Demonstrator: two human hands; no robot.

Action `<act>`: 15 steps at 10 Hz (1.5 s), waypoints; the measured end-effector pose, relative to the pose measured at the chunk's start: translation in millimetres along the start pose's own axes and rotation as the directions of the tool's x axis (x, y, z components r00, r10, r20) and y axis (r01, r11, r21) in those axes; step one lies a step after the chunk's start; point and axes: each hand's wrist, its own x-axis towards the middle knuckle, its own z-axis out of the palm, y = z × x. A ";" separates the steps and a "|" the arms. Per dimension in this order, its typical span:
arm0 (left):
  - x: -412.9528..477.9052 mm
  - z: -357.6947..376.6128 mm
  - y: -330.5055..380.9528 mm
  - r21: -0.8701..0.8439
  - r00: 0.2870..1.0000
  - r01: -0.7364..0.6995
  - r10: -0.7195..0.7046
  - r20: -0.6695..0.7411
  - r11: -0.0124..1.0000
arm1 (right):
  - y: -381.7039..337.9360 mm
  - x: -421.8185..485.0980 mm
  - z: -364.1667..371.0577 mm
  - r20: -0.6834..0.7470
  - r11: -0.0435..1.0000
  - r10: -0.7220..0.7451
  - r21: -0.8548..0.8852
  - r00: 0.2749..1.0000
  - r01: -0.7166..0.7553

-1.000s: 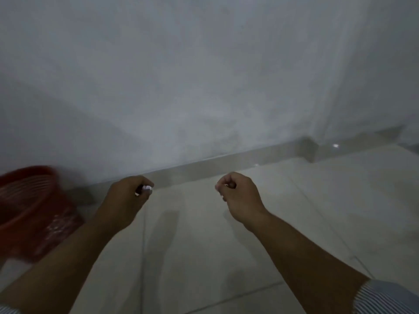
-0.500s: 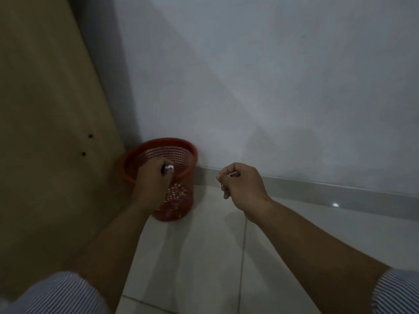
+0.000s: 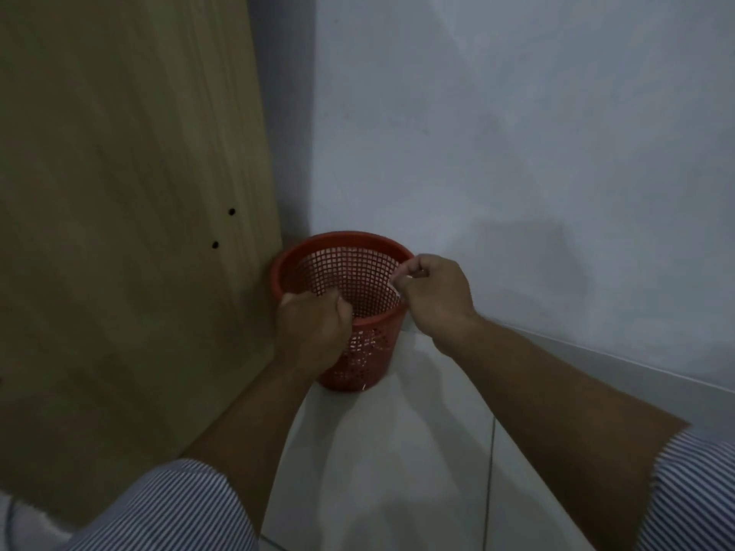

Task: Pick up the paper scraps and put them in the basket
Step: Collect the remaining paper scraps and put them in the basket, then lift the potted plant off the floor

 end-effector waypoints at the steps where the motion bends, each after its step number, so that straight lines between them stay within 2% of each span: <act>1: 0.7 3.2 3.1 0.062 0.999 -0.040 0.039 0.014 0.997 | -2.2 11.4 17.6 -0.014 1.000 -0.024 -0.020 1.000 0.024; 2: -0.7 8.2 3.9 0.097 1.000 -0.029 0.028 0.012 0.995 | 0.2 14.6 26.0 0.097 0.990 0.115 0.075 0.989 -0.122; 3: -1.0 10.9 4.6 0.171 0.998 -0.061 0.063 -0.008 0.983 | 0.4 16.1 17.2 0.250 0.946 0.195 0.207 0.948 -0.249; 4: 4.8 -0.2 5.4 0.181 0.982 -0.113 0.081 0.172 0.977 | -1.5 12.7 -3.4 0.293 0.940 0.200 0.213 0.935 -0.268; 5: 8.2 -2.8 7.9 -0.030 0.990 0.064 -0.059 0.130 0.998 | -0.8 -0.4 -29.6 0.291 0.948 0.204 0.179 0.935 -0.262; 6: 13.6 -7.1 7.4 -0.188 0.976 0.178 -0.148 0.161 0.966 | -0.3 -19.3 -67.0 0.259 0.946 0.196 0.206 0.946 -0.252; 7: 11.8 -15.0 18.4 -0.418 0.976 0.215 -0.214 0.049 0.883 | 13.2 -38.3 -109.6 0.182 0.948 0.212 0.202 0.960 -0.247; 8: -2.5 -31.8 61.6 -0.493 0.982 0.096 -0.164 -0.097 0.865 | 33.0 -63.0 -153.0 0.113 0.949 0.250 0.169 0.961 -0.267; 9: -29.9 -44.8 128.3 -0.572 1.000 -0.013 0.006 -0.013 0.820 | 52.9 -91.8 -201.2 0.033 0.945 0.285 0.157 0.958 -0.287; 10: -53.3 -46.4 185.3 -0.612 0.991 -0.029 0.104 0.087 0.791 | 70.5 -126.2 -252.2 -0.052 0.948 0.299 0.135 0.953 -0.289; 11: -72.3 -50.7 241.6 -0.655 0.971 -0.034 0.181 0.158 0.755 | 99.7 -170.7 -316.2 -0.159 0.928 0.361 0.154 0.919 -0.339; 12: -93.8 -65.1 307.1 -0.662 0.931 -0.118 0.314 0.184 0.740 | 140.0 -224.8 -383.5 -0.285 0.895 0.444 0.183 0.849 -0.406; 13: -126.1 -81.5 386.3 -0.710 0.853 -0.206 0.479 0.208 0.674 | 181.3 -290.9 -447.9 -0.415 0.857 0.514 0.212 0.751 -0.470; 15: -211.5 -94.6 535.7 -0.817 0.620 -0.285 0.747 0.241 0.501 | 259.3 -422.3 -541.5 -0.614 0.780 0.587 0.254 0.528 -0.571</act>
